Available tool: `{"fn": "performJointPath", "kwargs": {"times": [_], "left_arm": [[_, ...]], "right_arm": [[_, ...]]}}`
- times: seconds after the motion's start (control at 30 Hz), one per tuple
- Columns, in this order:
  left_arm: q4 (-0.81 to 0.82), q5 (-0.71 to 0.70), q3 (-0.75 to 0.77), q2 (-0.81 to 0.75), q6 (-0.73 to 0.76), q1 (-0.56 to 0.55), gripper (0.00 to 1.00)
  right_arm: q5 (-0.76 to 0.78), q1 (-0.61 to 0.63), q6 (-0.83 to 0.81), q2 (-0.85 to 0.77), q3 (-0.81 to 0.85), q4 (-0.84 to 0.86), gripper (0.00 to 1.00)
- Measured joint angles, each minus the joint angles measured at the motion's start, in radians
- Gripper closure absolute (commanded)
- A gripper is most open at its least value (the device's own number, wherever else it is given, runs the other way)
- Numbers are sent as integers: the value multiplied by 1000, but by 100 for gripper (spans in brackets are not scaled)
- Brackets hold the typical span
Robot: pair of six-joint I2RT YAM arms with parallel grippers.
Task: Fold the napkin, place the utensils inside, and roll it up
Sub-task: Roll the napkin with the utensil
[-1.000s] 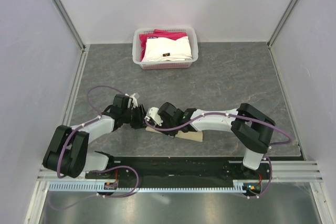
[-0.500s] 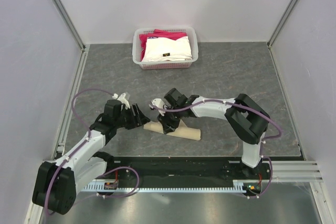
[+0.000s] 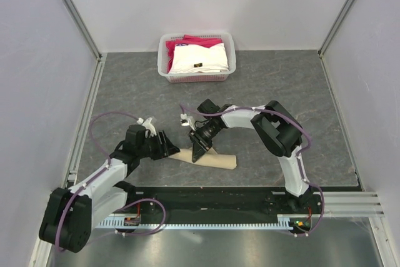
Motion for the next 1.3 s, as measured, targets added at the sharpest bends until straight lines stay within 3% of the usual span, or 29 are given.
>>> {"fn": "performJointPath", "kwargs": {"times": [0.23,0.4,0.6,0.97,1.13,1.3], "left_arm": [[66,19,-20,59,-3,0,61],[94,40,-21,97,-5,-1,72],[82,44,3,167,-10,-1,75],[39,76,109,317,-9,0,76],[-2,82,146,350,-9,0,76],[-42,89,180,381,-9,0,76]], "right_arm": [[-64,-3,5,48,40,-68,65],[-70,-2,9,50,46,-85,52],[-31,10,27,13,49,-111,35],[396,47,21,-224,-59,-37,25],[600,155,-25,-398,-178,71,23],[741,267,-81,-439,-238,137,22]]}}
